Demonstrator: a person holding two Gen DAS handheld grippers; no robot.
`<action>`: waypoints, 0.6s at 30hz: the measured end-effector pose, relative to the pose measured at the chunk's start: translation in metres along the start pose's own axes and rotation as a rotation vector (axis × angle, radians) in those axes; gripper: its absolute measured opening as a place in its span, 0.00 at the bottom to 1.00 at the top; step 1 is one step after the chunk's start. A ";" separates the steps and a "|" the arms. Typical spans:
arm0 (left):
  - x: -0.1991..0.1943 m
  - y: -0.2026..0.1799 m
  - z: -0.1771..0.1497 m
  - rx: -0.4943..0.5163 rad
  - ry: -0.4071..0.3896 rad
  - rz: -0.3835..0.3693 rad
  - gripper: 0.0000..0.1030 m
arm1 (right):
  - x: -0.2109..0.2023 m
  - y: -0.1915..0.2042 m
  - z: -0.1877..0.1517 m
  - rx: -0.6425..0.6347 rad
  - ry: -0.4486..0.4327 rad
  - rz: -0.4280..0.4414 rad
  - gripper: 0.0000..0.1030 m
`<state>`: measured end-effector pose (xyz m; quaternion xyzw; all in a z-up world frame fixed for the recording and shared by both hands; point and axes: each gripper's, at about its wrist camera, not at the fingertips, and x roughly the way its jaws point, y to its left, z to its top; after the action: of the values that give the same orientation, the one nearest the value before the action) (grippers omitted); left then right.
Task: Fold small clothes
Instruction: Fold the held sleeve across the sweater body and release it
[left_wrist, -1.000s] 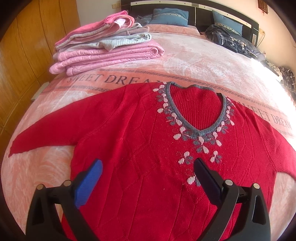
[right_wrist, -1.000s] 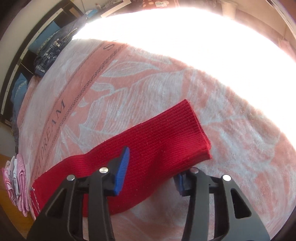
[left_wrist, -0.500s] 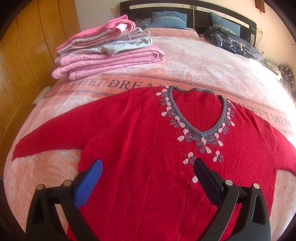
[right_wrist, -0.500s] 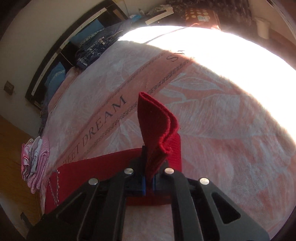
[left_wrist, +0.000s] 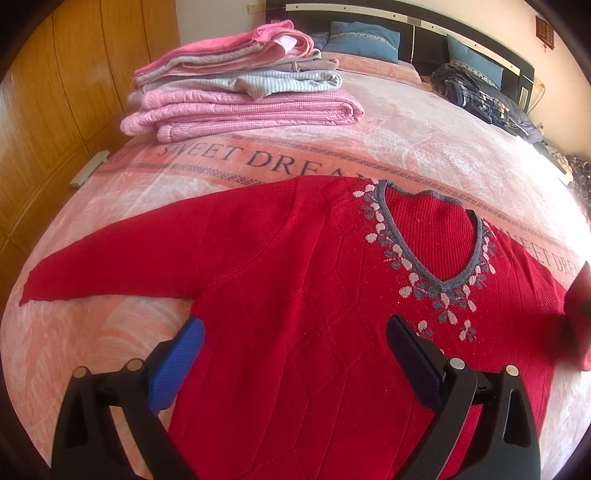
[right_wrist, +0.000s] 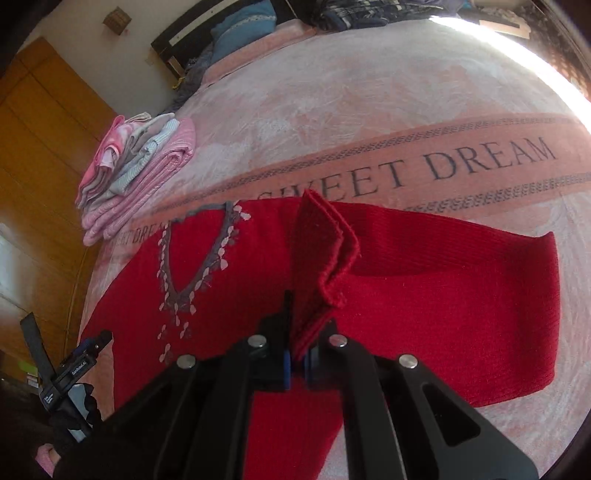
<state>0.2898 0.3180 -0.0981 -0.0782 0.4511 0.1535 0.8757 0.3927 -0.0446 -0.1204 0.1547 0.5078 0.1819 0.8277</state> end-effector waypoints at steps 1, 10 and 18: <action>0.000 0.001 0.000 -0.003 0.002 -0.010 0.96 | 0.007 0.012 -0.001 -0.020 0.009 0.018 0.03; 0.004 -0.009 -0.002 0.020 0.026 -0.094 0.96 | 0.057 0.084 -0.022 -0.137 0.145 0.143 0.35; 0.018 -0.051 -0.008 0.023 0.110 -0.278 0.95 | 0.010 0.021 -0.014 -0.052 0.040 0.069 0.35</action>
<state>0.3113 0.2712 -0.1172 -0.1381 0.4850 0.0212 0.8633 0.3817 -0.0209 -0.1250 0.1468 0.5136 0.2266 0.8144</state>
